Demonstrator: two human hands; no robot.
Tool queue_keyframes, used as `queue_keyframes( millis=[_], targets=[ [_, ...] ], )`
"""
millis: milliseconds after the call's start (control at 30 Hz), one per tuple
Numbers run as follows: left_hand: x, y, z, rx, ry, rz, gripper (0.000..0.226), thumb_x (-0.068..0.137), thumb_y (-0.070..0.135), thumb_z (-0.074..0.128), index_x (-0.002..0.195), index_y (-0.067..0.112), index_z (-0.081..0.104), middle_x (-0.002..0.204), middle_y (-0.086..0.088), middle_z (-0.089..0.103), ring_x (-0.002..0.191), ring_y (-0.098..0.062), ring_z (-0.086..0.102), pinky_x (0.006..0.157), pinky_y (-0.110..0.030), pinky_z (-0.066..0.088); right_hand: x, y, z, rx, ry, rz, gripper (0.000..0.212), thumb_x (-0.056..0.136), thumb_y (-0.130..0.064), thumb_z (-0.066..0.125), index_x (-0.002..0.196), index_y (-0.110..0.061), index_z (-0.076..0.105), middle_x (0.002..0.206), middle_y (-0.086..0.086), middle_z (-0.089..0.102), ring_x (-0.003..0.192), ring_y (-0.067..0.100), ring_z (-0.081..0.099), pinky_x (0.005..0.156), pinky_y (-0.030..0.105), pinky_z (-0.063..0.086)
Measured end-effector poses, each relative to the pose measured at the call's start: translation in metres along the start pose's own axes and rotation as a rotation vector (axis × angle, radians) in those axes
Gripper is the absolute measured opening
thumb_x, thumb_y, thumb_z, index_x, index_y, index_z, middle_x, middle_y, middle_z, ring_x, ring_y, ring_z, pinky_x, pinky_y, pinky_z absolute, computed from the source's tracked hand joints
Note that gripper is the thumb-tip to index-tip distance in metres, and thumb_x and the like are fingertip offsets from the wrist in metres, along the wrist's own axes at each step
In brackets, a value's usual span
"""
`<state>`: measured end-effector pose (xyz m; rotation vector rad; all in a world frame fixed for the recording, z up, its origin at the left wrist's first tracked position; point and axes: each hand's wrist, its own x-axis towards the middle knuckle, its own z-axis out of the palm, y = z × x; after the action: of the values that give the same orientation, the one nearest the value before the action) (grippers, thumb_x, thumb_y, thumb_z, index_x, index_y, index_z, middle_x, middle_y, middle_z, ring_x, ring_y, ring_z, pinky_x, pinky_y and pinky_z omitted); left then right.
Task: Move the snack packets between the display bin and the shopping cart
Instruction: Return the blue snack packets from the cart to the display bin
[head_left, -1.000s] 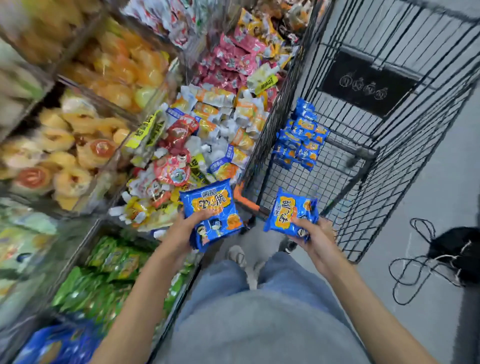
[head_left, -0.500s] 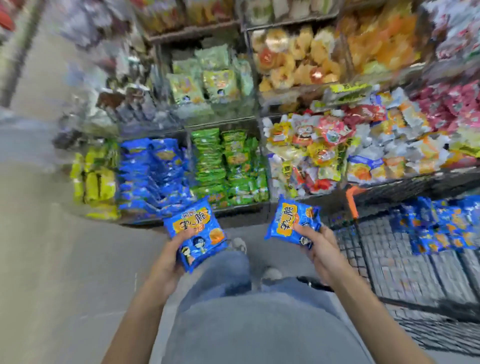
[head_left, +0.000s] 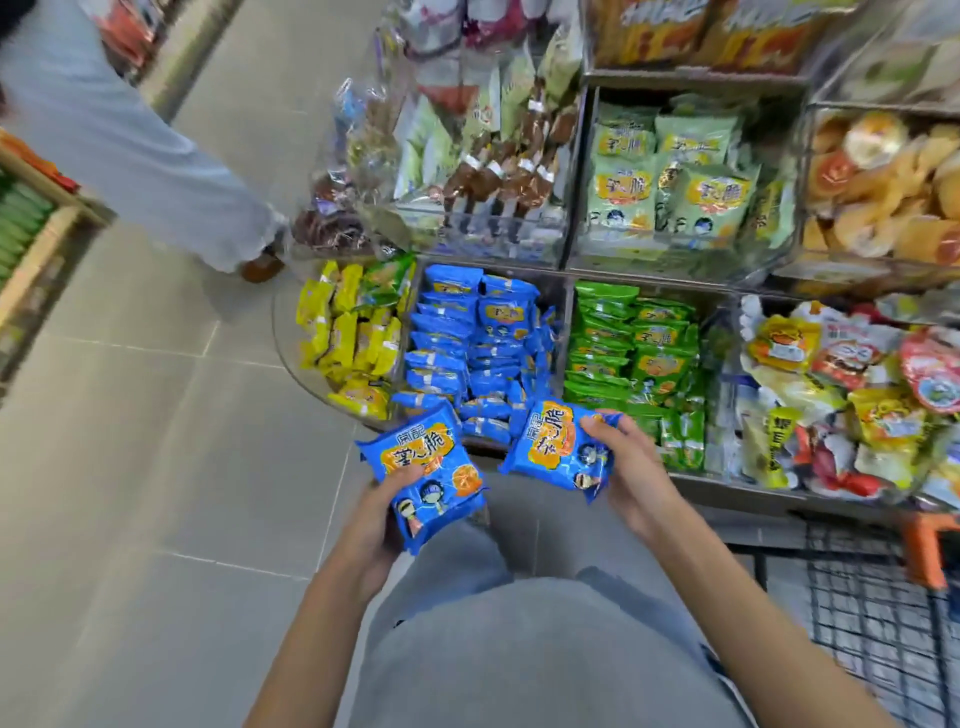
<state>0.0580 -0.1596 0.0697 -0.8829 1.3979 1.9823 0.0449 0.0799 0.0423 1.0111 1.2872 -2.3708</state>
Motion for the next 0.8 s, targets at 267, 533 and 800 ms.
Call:
queue_keyframes(
  millis=[267,533,800],
  targets=[
    [0.072,0.082,-0.025,0.151,-0.056,-0.034,0.053,0.060,0.021,0.073,0.111,0.013,0.062,0.093,-0.005,0.073,0.079,-0.022,0.067,0.072,-0.033,0.041,0.087,-0.004,0.081,0.242,0.117,0.241,0.016,0.090,-0.001,0.048,0.077,-0.008,0.056,0.064,0.007,0.067,0.048,0.020,0.064,0.045,0.021,0.051],
    [0.132,0.099,-0.023,0.109,-0.024,-0.090,0.060,0.061,0.028,0.067,0.117,0.010,0.058,0.108,-0.013,0.067,0.099,-0.032,0.060,0.079,-0.040,0.037,0.174,0.003,0.095,-0.159,0.192,0.010,0.030,0.080,0.015,0.053,0.078,-0.015,0.051,0.060,-0.006,0.064,0.042,-0.002,0.054,0.040,0.012,0.039],
    [0.168,0.097,-0.016,0.134,-0.064,-0.132,0.047,0.059,0.021,0.072,0.104,0.014,0.060,0.085,-0.003,0.071,0.065,-0.013,0.066,0.045,-0.019,0.043,0.245,0.024,0.082,-0.793,0.420,-0.226,0.027,0.077,-0.002,0.071,0.100,-0.007,0.058,0.095,0.010,0.067,0.081,0.017,0.058,0.079,0.031,0.051]
  ],
)
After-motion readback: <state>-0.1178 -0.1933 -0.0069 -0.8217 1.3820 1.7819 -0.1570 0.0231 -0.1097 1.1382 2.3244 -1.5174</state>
